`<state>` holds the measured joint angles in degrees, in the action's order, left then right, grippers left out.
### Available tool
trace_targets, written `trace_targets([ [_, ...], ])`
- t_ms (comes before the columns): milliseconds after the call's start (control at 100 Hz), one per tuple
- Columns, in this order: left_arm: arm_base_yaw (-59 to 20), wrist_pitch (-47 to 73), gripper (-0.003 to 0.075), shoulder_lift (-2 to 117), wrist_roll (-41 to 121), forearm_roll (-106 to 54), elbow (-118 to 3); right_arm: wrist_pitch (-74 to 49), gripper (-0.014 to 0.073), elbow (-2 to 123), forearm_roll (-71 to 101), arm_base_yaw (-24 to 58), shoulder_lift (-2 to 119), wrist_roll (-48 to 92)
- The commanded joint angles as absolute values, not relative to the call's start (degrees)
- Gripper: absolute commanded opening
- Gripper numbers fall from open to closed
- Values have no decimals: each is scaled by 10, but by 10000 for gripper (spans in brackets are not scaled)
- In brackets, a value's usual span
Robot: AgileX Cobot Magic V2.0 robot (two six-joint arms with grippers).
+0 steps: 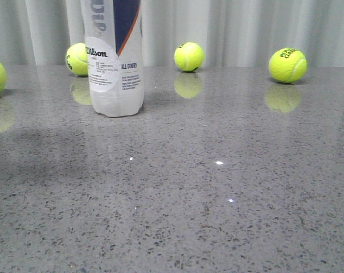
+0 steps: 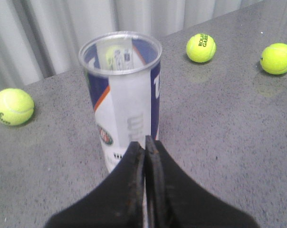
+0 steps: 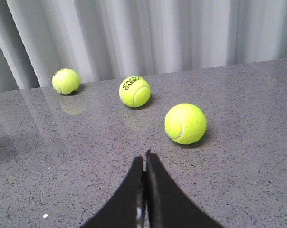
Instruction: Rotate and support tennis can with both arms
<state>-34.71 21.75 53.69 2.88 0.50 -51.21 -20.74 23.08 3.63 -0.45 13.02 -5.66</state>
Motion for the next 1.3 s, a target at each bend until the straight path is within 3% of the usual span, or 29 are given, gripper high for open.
trace_targets([
  [0, -348, 166, -21, 504, 22, 0, -498, -161, -64, 246, 31, -9, 135, -51],
  [360, -347, 144, -21, 437, 22, -23, -394, -161, -64, 246, 31, -9, 135, -51],
  [660, -347, 0, -21, 393, 22, -27, -284, -161, -64, 246, 31, -9, 135, -51],
  [1000, -347, -71, -21, 343, 22, -47, -204, -161, -64, 246, 31, -9, 135, -51],
  [1290, -257, -71, -21, 276, 26, -42, -142, -161, -64, 246, 31, -9, 135, -51],
])
